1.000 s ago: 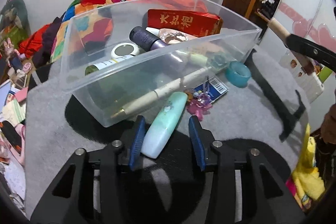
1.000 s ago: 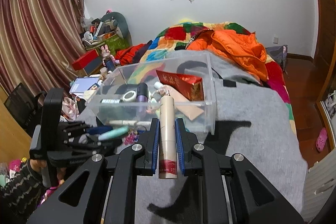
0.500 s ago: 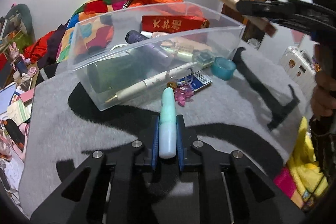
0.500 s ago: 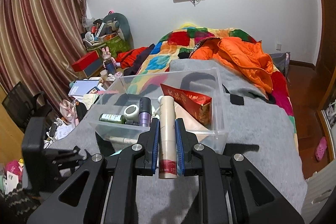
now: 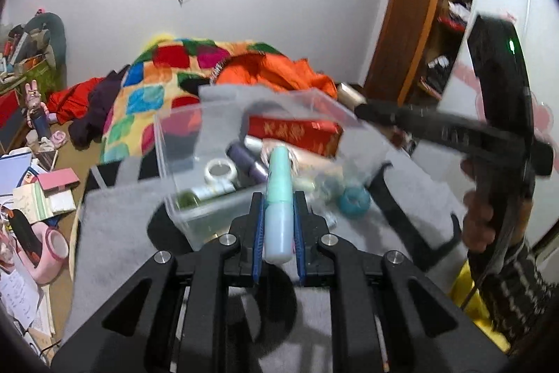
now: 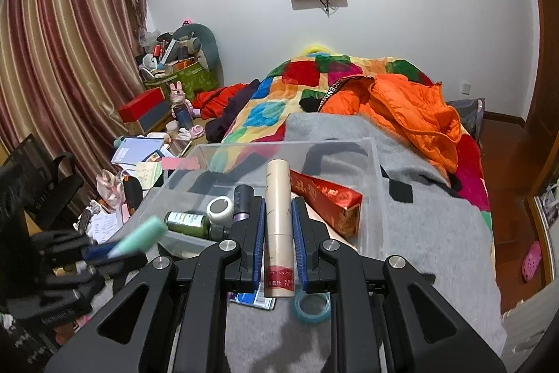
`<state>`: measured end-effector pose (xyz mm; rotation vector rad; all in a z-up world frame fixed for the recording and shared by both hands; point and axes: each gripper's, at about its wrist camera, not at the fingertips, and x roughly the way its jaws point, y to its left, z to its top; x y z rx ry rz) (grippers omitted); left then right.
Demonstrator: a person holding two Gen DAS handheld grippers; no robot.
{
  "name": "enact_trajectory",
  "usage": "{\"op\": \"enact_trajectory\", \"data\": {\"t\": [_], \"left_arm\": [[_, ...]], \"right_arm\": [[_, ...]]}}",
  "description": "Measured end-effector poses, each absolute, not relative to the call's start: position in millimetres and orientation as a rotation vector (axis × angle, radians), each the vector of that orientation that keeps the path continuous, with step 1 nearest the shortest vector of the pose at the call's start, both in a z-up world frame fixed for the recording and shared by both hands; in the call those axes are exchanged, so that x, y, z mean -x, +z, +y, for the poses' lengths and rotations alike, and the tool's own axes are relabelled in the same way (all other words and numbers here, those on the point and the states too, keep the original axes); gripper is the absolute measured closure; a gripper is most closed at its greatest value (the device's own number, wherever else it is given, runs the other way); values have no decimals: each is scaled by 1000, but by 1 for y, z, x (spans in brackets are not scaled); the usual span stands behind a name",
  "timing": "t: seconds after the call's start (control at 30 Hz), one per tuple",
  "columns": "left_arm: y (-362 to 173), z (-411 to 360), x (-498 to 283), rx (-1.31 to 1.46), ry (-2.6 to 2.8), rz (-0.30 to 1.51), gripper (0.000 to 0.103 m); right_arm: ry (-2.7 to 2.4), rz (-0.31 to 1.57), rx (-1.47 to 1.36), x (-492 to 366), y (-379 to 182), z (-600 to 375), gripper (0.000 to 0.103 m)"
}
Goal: Organize objects
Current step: 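Drop the mint-green tube into the box with left while right releases the beige tube in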
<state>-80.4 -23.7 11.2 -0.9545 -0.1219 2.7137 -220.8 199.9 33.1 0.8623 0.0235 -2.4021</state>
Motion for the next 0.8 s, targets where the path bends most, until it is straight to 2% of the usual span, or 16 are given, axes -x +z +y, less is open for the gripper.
{"op": "enact_trajectory", "data": {"t": [0.43, 0.8], "left_arm": [[16, -31, 122, 944, 2777, -135, 88], [-5, -30, 147, 1008, 2759, -146, 89]], "right_arm": [[-2396, 84, -881, 241, 28, 182, 89], [-2358, 142, -993, 261, -6, 165, 89]]}}
